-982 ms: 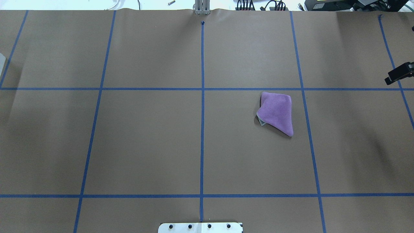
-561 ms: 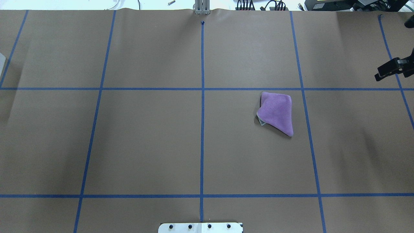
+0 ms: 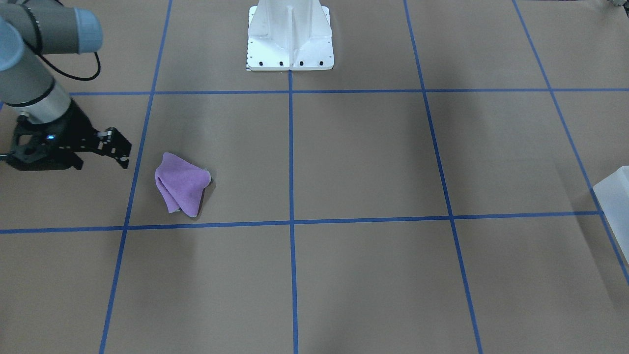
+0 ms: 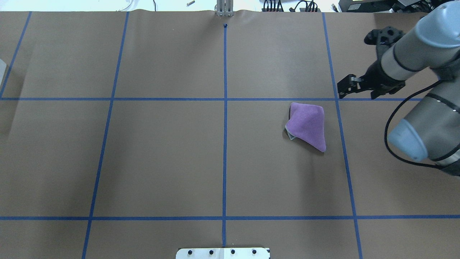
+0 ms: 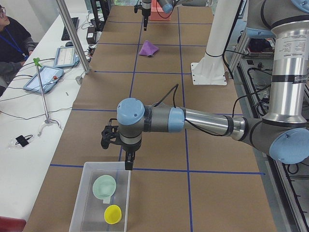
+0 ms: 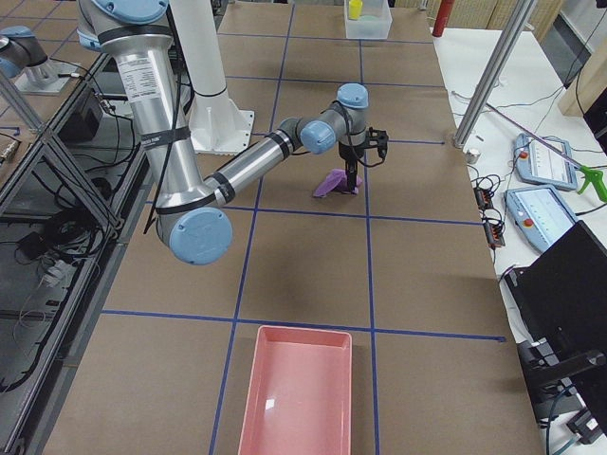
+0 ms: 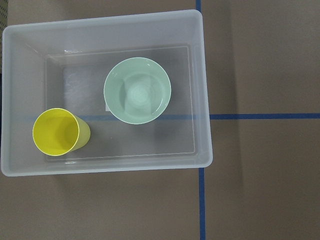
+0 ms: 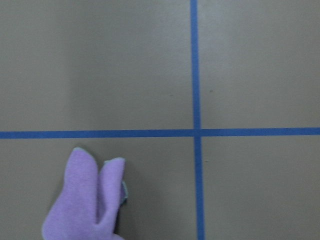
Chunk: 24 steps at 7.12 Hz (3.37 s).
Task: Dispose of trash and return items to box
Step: 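Reach the right gripper down to the purple cloth, then pinch the purple cloth with the right gripper and lift it, then carry the purple cloth to the pink bin and drop it in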
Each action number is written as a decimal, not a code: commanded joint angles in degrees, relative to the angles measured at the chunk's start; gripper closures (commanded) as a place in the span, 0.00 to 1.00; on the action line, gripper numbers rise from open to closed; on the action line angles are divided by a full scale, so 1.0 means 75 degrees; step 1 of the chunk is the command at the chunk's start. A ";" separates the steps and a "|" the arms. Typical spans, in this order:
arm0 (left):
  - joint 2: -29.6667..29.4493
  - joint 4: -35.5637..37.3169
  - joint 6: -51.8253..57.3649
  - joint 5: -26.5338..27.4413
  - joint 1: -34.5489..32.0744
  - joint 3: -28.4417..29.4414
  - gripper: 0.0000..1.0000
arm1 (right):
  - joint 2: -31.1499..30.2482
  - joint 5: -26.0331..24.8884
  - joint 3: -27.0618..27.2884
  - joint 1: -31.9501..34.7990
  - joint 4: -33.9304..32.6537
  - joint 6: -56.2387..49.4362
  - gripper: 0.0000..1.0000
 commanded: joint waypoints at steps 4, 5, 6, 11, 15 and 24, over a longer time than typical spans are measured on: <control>0.0005 -0.0003 -0.0002 -0.0009 0.0013 -0.0001 0.01 | 0.0502 -0.0754 -0.0573 -0.1001 0.0074 0.0734 0.40; 0.0005 -0.0015 0.0010 -0.0009 0.0002 0.0011 0.01 | 0.0467 -0.0755 -0.0865 -0.1025 0.0585 0.0734 0.52; 0.0005 -0.0015 0.0010 -0.0009 0.0002 0.0011 0.01 | 0.0455 -0.0755 -0.1169 -0.1026 0.1136 0.0745 0.61; 0.0017 -0.0015 0.0033 0.0002 0.0013 0.0069 0.01 | 0.0373 -0.0324 -0.0390 -0.0092 0.0327 0.0583 1.00; 0.0591 -0.0109 0.0034 -0.0033 0.0060 0.0306 0.01 | -0.0117 0.0999 -0.0012 0.2564 -0.1866 -0.3859 1.00; 0.0568 -0.0132 0.0034 -0.0290 0.0084 0.0257 0.01 | -0.2826 0.1460 -0.2565 0.6287 -0.1590 -1.0869 1.00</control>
